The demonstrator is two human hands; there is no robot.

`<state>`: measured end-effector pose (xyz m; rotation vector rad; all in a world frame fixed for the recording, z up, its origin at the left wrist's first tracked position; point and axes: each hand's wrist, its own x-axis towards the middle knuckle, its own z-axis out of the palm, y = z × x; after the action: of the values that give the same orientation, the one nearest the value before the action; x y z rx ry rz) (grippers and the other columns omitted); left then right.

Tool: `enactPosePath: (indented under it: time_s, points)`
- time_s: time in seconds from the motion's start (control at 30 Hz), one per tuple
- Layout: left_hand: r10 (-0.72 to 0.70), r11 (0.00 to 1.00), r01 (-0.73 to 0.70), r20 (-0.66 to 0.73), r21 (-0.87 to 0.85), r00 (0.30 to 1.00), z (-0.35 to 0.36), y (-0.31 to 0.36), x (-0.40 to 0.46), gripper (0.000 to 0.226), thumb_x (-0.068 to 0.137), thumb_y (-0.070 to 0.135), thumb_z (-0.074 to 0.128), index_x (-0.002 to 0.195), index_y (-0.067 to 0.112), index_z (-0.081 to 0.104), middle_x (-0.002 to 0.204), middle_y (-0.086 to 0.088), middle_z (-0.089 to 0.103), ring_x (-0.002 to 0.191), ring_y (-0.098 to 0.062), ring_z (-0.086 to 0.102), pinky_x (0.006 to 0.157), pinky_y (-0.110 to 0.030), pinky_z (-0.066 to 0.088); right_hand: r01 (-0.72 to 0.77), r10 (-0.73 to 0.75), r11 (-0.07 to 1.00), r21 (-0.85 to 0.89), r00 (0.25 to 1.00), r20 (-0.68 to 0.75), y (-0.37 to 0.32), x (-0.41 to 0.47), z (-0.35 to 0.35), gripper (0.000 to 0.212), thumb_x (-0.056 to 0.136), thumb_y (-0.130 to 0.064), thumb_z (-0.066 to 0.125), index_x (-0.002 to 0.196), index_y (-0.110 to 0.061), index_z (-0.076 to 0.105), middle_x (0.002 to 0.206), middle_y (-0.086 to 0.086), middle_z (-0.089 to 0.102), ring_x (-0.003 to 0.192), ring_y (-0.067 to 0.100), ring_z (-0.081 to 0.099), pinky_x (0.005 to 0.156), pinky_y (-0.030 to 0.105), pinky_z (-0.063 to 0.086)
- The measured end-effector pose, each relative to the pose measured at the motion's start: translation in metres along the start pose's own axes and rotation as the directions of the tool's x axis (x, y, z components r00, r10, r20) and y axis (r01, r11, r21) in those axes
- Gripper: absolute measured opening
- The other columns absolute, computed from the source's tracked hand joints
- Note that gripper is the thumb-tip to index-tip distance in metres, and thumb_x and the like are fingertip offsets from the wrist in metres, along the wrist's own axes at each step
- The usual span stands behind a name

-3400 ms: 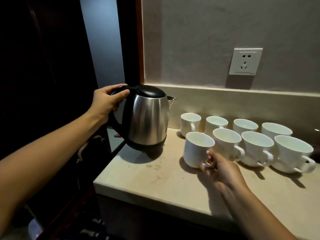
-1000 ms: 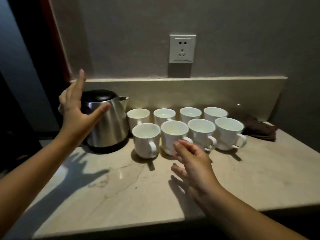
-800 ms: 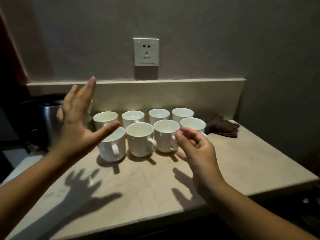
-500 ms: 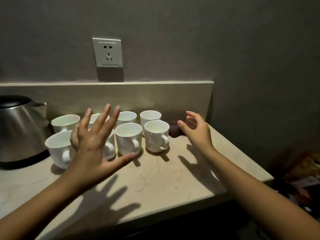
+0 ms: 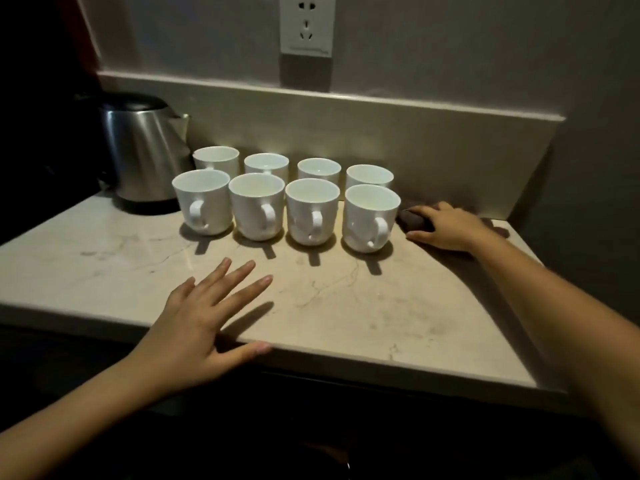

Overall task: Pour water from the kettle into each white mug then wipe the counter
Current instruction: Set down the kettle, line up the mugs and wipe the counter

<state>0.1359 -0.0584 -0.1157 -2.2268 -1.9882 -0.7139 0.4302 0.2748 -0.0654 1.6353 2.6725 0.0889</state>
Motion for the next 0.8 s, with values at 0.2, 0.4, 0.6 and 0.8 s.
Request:
enactPosePath:
  time_s: [0.2, 0.4, 0.6, 0.8]
  points:
    - [0.026, 0.961, -0.006, -0.067, 0.277, 0.997, 0.012, -0.007, -0.022, 0.067, 0.095, 0.068, 0.030, 0.144, 0.026, 0.046, 0.148, -0.010, 0.048, 0.139, -0.038, 0.038, 0.098, -0.071, 0.038, 0.222, -0.221, 0.967, -0.125, 0.975, 0.027, 0.011, -0.075, -0.009, 0.063, 0.086, -0.063, 0.039, 0.143, -0.045, 0.020, 0.143, 0.003, 0.043, 0.116, 0.025, 0.052, 0.087, 0.037, 0.046]
    - [0.143, 0.917, -0.086, -0.120, 0.390, 0.982, 0.021, -0.028, -0.041, 0.067, 0.091, 0.058, 0.051, 0.146, 0.022, 0.040, 0.151, -0.010, 0.044, 0.141, -0.036, 0.038, 0.107, -0.066, 0.032, 0.386, -0.389, 0.896, -0.218, 0.921, 0.028, -0.023, -0.163, -0.005, 0.068, 0.081, -0.065, 0.027, 0.140, -0.053, -0.002, 0.144, -0.014, 0.043, 0.105, 0.011, 0.060, 0.069, 0.024, 0.052]
    - [0.232, 0.901, -0.164, -0.126, 0.402, 0.964, 0.022, -0.046, -0.052, 0.067, 0.092, 0.053, 0.056, 0.148, 0.020, 0.039, 0.153, -0.013, 0.042, 0.145, -0.035, 0.033, 0.109, -0.066, 0.029, 0.479, -0.474, 0.810, -0.337, 0.874, 0.104, -0.098, -0.167, -0.025, 0.069, 0.089, -0.057, 0.023, 0.144, -0.042, -0.015, 0.153, -0.008, 0.028, 0.102, 0.016, 0.061, 0.066, 0.028, 0.043]
    - [0.290, 0.898, -0.196, -0.195, 0.393, 0.937, 0.026, -0.060, -0.063, 0.063, 0.091, 0.046, 0.060, 0.145, 0.017, 0.042, 0.148, -0.016, 0.047, 0.142, -0.034, 0.036, 0.107, -0.063, 0.033, 0.568, -0.577, 0.775, -0.278, 0.815, 0.055, -0.208, -0.144, -0.028, 0.070, 0.093, -0.029, 0.040, 0.150, -0.027, -0.002, 0.144, 0.015, 0.038, 0.103, 0.032, 0.059, 0.059, 0.031, 0.030]
